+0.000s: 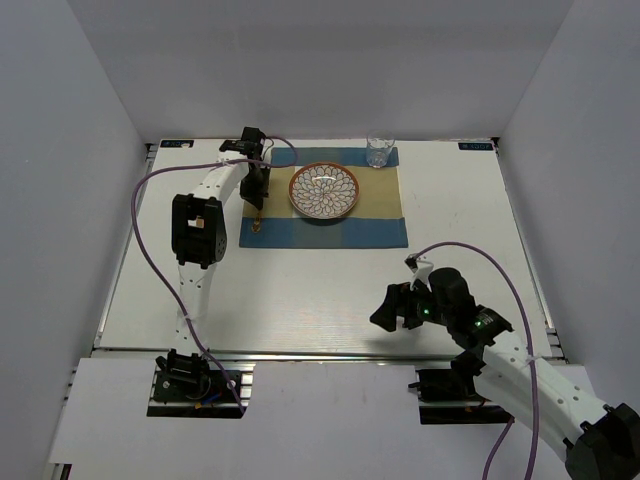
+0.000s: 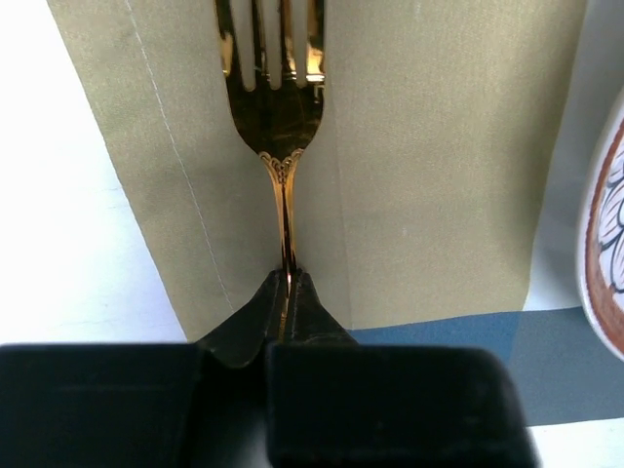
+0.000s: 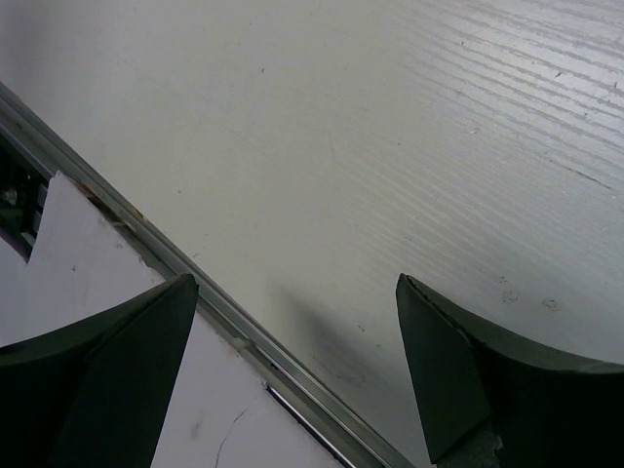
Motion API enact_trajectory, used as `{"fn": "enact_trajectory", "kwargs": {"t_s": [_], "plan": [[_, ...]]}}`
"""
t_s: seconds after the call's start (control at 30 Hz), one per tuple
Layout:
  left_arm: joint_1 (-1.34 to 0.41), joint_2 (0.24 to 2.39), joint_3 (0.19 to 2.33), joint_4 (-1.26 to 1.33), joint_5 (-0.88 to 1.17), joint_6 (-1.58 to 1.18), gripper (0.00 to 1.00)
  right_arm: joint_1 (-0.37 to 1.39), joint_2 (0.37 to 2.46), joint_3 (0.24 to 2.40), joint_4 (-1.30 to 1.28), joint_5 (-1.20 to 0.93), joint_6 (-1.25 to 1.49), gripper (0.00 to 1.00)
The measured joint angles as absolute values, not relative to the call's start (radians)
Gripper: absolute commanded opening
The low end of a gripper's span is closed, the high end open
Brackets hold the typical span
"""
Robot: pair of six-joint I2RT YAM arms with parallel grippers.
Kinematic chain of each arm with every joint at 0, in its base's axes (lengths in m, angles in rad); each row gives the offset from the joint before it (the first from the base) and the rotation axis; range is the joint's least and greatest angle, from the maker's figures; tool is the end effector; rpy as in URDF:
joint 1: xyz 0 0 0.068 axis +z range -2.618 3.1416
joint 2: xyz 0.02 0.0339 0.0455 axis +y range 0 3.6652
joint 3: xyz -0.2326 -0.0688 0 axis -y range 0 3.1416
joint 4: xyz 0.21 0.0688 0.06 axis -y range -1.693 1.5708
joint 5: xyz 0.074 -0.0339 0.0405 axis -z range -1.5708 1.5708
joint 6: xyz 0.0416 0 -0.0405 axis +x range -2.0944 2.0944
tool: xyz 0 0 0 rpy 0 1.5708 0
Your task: Set the dinner table for one person
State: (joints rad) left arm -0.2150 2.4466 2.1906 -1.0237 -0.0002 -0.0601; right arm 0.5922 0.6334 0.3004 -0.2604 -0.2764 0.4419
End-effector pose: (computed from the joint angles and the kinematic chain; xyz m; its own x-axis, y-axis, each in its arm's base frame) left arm 0.4398 -0.0960 0.1566 -0.9470 0.1453 -0.2865 0.1567 0.9875 -0.0170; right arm 0.1141 0.0904 0.1755 -0.7293 0.0052 -0.6841 -0.4567 0.7409 0.4925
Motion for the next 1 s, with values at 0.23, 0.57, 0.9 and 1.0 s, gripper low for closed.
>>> {"fn": "enact_trajectory", "kwargs": {"t_s": [0.23,0.57,0.9,1.0], "plan": [[-0.215,2.446,2.193,-1.018,-0.004,-0.076,0.98,0.596,0.635,0.295,-0.26,-0.281,0.442,0.88],[-0.201,2.225,2.048,-0.951,-0.131,-0.221,0.98,0.596,0.637,0.295,-0.259,-0.284,0.442,0.88],[-0.024,1.911,1.879,-0.917,-0.319,-0.467,0.98,0.598,0.641,0.295,-0.251,-0.3,0.443,0.88],[0.081,1.981,1.778,-0.921,-0.294,-0.5,0.98,0.598,0.623,0.295,-0.251,-0.305,0.443,0.88]]}}
